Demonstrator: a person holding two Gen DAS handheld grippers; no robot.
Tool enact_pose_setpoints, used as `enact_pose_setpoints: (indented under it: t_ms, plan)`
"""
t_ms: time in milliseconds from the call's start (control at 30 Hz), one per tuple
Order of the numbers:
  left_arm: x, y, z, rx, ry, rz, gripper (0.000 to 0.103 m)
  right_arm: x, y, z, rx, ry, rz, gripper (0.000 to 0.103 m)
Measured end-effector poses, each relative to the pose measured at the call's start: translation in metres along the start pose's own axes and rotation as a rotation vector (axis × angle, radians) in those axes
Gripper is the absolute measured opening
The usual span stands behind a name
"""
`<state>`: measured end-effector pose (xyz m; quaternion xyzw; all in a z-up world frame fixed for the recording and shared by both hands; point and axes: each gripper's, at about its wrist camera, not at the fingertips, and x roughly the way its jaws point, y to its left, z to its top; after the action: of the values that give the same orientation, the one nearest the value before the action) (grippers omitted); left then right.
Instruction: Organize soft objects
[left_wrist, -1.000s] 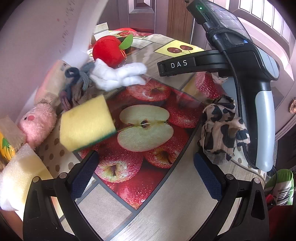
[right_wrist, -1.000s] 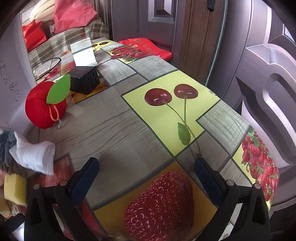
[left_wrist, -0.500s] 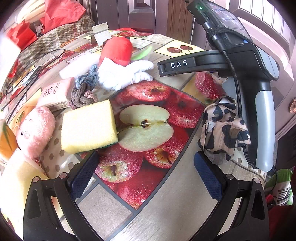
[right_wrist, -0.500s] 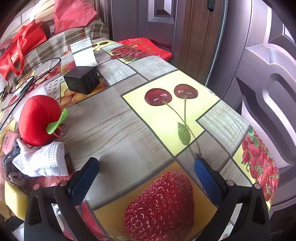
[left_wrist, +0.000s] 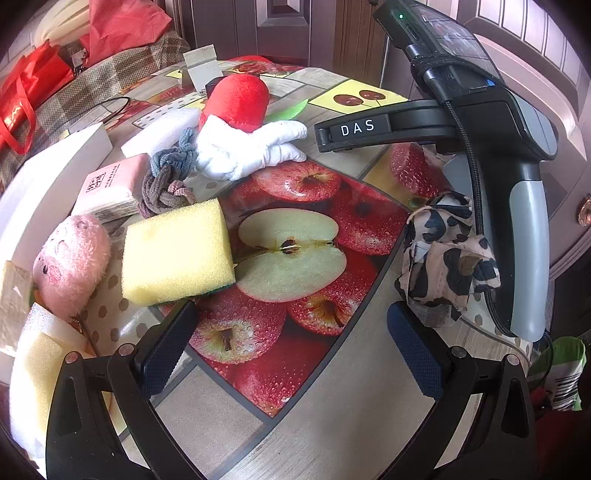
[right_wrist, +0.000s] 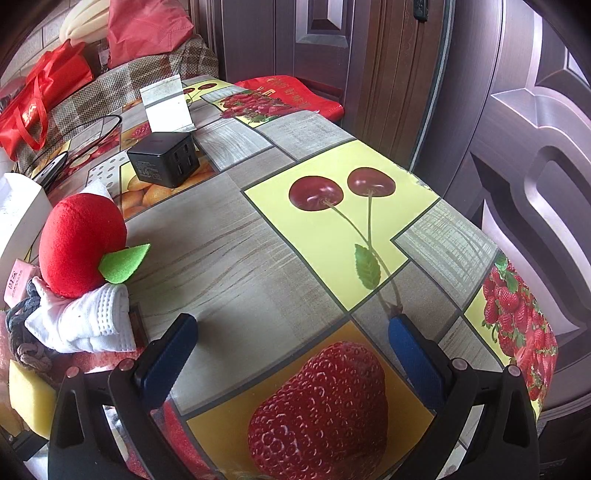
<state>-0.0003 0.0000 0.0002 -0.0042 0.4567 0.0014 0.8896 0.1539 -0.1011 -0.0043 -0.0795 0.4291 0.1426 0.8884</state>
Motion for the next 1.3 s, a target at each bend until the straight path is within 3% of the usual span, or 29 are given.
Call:
enact_pose_setpoints:
  t_ms: [933, 1000, 1100, 1167, 1233, 1300]
  plan:
    - [-0.002, -0.001, 0.0, 0.002, -0.002, -0.003, 0.102, 0.004, 0.0, 0.012, -0.01, -0.001, 0.021, 0.103]
    - [-0.011, -0.002, -0.007, -0.003, -0.02, -0.038, 0.102, 0.004, -0.004, 0.017, -0.008, -0.013, 0.07, 0.103]
    - [-0.045, -0.002, -0.014, -0.017, -0.124, -0.108, 0.102, -0.012, -0.029, 0.016, 0.113, -0.07, 0.243, 0.103]
    - [-0.08, 0.004, -0.021, -0.051, -0.216, -0.149, 0.103, -0.035, -0.047, 0.012, 0.13, -0.158, 0.352, 0.103]
    - [-0.115, 0.018, -0.029, -0.088, -0.312, -0.185, 0.103, -0.06, -0.056, 0.008, 0.055, -0.258, 0.477, 0.103]
    - [-0.143, 0.04, -0.039, -0.124, -0.387, -0.155, 0.103, -0.083, -0.06, 0.003, -0.064, -0.352, 0.592, 0.103]
